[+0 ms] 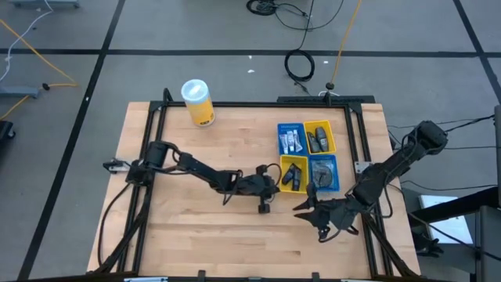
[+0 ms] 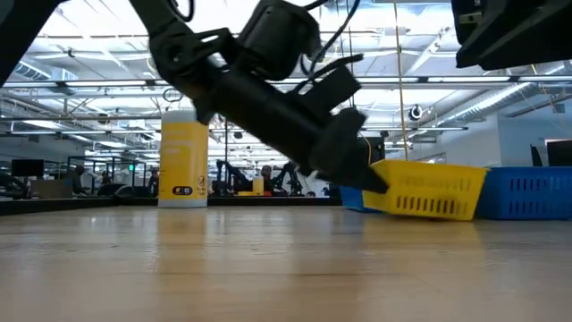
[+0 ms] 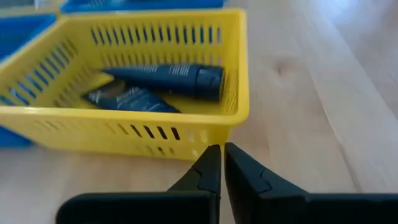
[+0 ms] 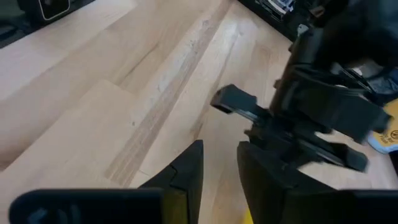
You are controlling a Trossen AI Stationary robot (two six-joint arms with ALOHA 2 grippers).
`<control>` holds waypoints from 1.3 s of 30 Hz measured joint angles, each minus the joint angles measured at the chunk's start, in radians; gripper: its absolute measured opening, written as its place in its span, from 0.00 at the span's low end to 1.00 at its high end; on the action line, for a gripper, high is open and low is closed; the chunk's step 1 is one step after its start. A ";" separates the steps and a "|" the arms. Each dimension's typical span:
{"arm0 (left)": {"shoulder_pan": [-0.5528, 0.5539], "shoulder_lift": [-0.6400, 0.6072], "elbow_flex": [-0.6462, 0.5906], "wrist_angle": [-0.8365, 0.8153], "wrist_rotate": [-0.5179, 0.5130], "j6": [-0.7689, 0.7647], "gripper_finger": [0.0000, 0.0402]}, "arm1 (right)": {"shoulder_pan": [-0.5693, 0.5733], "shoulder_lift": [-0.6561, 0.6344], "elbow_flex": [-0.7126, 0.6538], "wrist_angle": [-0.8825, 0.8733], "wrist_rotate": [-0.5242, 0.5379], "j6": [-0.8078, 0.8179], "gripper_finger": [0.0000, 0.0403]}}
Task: Pick & Place Travel size toiletries
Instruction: Adjust the bottom yellow bin, then adjust the bottom blue bin
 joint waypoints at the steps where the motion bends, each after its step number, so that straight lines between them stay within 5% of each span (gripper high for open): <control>1: 0.005 0.007 0.017 0.001 0.003 0.011 0.05 | 0.003 0.000 0.000 -0.001 0.000 0.000 0.22; 15: 0.003 0.001 0.069 -0.270 0.050 0.008 0.06 | 0.006 0.000 0.000 -0.011 0.026 0.002 0.18; 21: -0.006 -0.044 0.069 -0.385 -0.058 -0.006 0.01 | 0.004 -0.028 0.000 -0.149 0.520 0.269 0.18; 23: -0.014 -0.077 0.069 -0.472 -0.137 -0.019 0.01 | -0.006 -0.060 0.000 -0.286 0.594 0.449 0.18; 27: -0.043 -0.136 0.069 -0.596 -0.254 -0.079 0.03 | -0.070 -0.159 0.000 -0.605 0.518 0.908 0.14; 31: -0.071 -0.138 0.069 -0.597 -0.302 -0.104 0.01 | -0.170 -0.210 0.000 -0.892 0.394 1.198 0.06; 39: -0.085 -0.131 0.069 -0.558 -0.302 -0.088 0.04 | -0.430 -0.215 0.002 -1.150 0.157 1.266 0.00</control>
